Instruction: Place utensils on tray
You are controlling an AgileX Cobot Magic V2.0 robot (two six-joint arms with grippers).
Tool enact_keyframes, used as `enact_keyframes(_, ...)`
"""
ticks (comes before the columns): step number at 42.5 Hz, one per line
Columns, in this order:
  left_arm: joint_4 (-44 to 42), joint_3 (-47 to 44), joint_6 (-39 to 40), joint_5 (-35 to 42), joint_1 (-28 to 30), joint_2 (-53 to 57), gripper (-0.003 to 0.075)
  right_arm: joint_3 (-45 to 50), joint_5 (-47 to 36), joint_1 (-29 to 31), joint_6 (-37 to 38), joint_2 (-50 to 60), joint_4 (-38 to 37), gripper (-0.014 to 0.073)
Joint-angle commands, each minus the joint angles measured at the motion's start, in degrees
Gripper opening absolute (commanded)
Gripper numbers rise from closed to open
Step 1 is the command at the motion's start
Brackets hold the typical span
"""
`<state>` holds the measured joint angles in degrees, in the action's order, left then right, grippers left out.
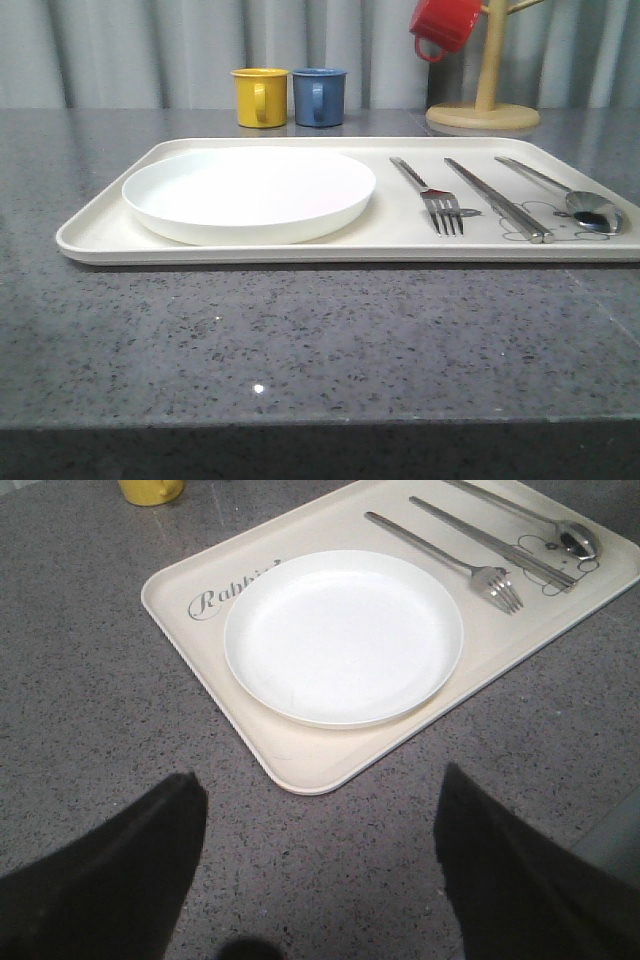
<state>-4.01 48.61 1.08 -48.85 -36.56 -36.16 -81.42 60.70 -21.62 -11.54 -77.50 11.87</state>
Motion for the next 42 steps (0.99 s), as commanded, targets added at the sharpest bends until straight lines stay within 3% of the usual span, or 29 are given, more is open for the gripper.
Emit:
enact_keyframes(1, -0.1, 1.4, 0.8, 4.2, -0.5, 0.1, 0.0482, 2.5, -2.1, -0.5, -0.6, 6.5, -0.8, 0.035)
enact_keyframes(11, -0.1, 1.4, 0.8, 4.2, -0.5, 0.1, 0.0482, 14.4, -2.9, -0.5, 0.1, 19.6, -1.5, 0.035)
enact_keyframes(22, -0.1, 1.4, 0.8, 4.2, -0.5, 0.1, 0.0482, 24.1, -2.6, -0.5, 7.8, 34.1, -6.4, 0.035)
enact_keyframes(31, -0.1, 1.4, 0.8, 4.2, -0.5, 0.1, 0.0482, 28.0, -2.2, -0.5, 10.4, 44.7, -6.8, 0.035)
enact_keyframes(42, -0.1, 1.4, 0.8, 4.2, -0.5, 0.1, 0.0482, 28.9, -2.0, -0.5, 10.6, 49.4, -7.1, 0.035)
